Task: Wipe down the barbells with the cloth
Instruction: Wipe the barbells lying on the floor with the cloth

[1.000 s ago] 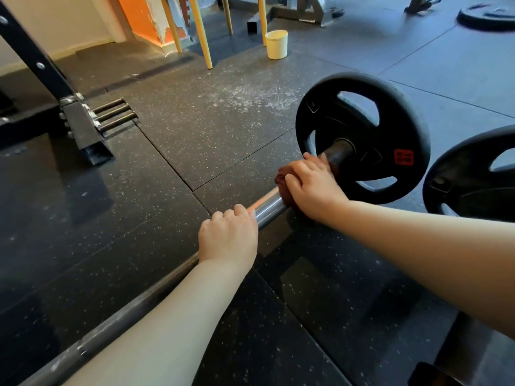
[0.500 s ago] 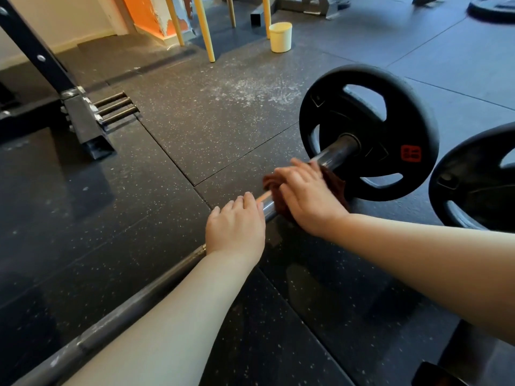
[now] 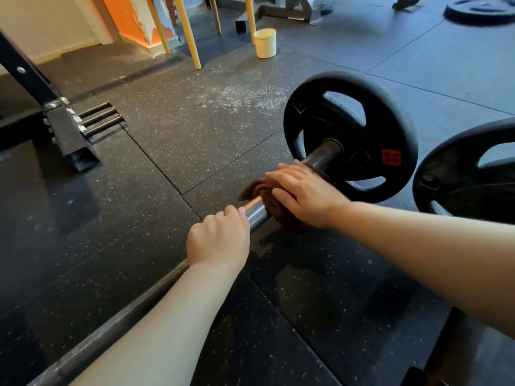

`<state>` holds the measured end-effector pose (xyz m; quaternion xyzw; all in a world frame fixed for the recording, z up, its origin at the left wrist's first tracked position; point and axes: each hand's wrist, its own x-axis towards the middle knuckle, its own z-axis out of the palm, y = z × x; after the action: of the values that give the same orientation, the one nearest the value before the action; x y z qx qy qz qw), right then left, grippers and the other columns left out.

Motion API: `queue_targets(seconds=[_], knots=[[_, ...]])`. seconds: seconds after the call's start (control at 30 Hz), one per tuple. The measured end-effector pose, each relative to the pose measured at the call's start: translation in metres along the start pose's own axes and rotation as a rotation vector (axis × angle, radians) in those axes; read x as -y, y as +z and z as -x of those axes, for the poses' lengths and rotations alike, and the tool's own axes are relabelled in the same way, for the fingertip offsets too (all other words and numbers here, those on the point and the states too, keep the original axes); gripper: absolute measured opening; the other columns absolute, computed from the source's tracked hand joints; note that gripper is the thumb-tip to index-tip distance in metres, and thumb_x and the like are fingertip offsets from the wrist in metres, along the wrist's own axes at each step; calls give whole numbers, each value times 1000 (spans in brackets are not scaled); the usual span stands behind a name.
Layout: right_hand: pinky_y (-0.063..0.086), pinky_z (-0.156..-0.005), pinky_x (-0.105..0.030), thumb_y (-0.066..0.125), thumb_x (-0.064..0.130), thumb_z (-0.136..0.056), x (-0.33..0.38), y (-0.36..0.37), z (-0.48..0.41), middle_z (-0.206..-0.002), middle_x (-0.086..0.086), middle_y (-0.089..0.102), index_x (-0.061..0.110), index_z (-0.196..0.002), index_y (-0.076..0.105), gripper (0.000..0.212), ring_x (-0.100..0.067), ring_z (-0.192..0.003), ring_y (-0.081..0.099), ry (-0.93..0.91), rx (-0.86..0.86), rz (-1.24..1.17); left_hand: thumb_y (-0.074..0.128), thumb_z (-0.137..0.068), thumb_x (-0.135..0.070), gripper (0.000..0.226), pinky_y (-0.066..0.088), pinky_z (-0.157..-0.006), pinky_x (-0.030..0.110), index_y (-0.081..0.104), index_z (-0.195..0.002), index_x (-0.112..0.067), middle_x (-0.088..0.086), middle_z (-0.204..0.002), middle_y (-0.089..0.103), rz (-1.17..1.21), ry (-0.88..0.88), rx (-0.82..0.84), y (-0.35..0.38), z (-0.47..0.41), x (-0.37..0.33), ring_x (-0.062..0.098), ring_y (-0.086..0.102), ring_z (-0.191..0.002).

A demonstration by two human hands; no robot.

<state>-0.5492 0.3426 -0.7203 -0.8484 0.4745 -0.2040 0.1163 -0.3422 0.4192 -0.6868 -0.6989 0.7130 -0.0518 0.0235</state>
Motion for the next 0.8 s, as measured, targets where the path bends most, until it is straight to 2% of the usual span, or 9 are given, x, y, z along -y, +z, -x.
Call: queue_targets(seconds=[0.1, 0.2, 0.3, 0.4, 0.5, 0.57, 0.63, 0.7, 0.8], knots=[[9, -126, -39, 38, 41, -107, -30, -19, -11, -150, -9, 51, 16, -148, 49, 49, -27, -149, 31, 185, -119, -21, 10, -106, -39, 54, 57, -66, 35, 60, -104, -20, -3, -88, 67, -3, 5, -36, 0, 3, 0, 19, 67, -75], [6, -127, -41, 36, 32, -110, -30, -14, -13, -163, -12, 31, 18, -155, 37, 47, -26, -155, 12, 442, -215, -164, 8, -106, -38, 55, 57, -66, 35, 60, -103, -20, -3, -88, 68, -10, -8, -49, 1, 1, -1, 18, 67, -76], [4, -127, -41, 40, 34, -108, -13, 1, -2, -160, -6, 37, 28, -149, 41, 41, -24, -156, 14, 275, -182, -211, 7, -106, -38, 56, 57, -65, 35, 61, -100, -20, -4, -83, 66, -9, -14, -51, 2, 2, -2, 17, 65, -71], [19, -121, -32, 44, 38, -106, -26, -12, 1, -141, -1, 54, 19, -140, 52, 40, -19, -141, 38, 52, -33, -108, 9, -106, -37, 54, 56, -65, 34, 60, -101, -21, -4, -85, 67, -6, -15, -49, 1, 4, -1, 17, 65, -73], [32, -111, -38, 38, 43, -102, -54, -28, -15, -126, -6, 59, 20, -128, 59, 40, -27, -125, 47, 203, -95, -66, 10, -107, -37, 53, 55, -66, 35, 60, -103, -20, -3, -88, 68, -10, -4, -50, 1, 3, 0, 19, 66, -76], [26, -117, -39, 38, 37, -106, -57, -29, -21, -137, -9, 53, 21, -131, 57, 36, -31, -136, 40, 371, -170, -96, 11, -107, -37, 52, 56, -67, 35, 60, -104, -20, -2, -89, 69, -10, -3, -51, 1, 3, -1, 19, 67, -77], [12, -125, -39, 38, 31, -109, -38, -17, -18, -156, -11, 38, 20, -142, 50, 37, -29, -151, 20, 490, -181, -170, 12, -108, -38, 52, 58, -68, 36, 60, -104, -19, -2, -89, 69, -8, -1, -49, 1, 3, -1, 19, 67, -76], [3, -128, -45, 38, 32, -108, -14, -4, -6, -162, -8, 33, 22, -148, 44, 41, -23, -156, 10, 356, -158, -205, 12, -107, -38, 53, 58, -67, 36, 61, -103, -19, -2, -87, 69, -4, -2, -47, 0, 3, -1, 19, 67, -74], [10, -127, -44, 38, 43, -106, -15, -5, 7, -155, -1, 45, 22, -150, 44, 50, -19, -152, 23, 38, -15, -94, 11, -107, -39, 54, 58, -64, 35, 60, -102, -19, -2, -84, 67, -2, -2, -50, 1, 4, 1, 18, 65, -71]])
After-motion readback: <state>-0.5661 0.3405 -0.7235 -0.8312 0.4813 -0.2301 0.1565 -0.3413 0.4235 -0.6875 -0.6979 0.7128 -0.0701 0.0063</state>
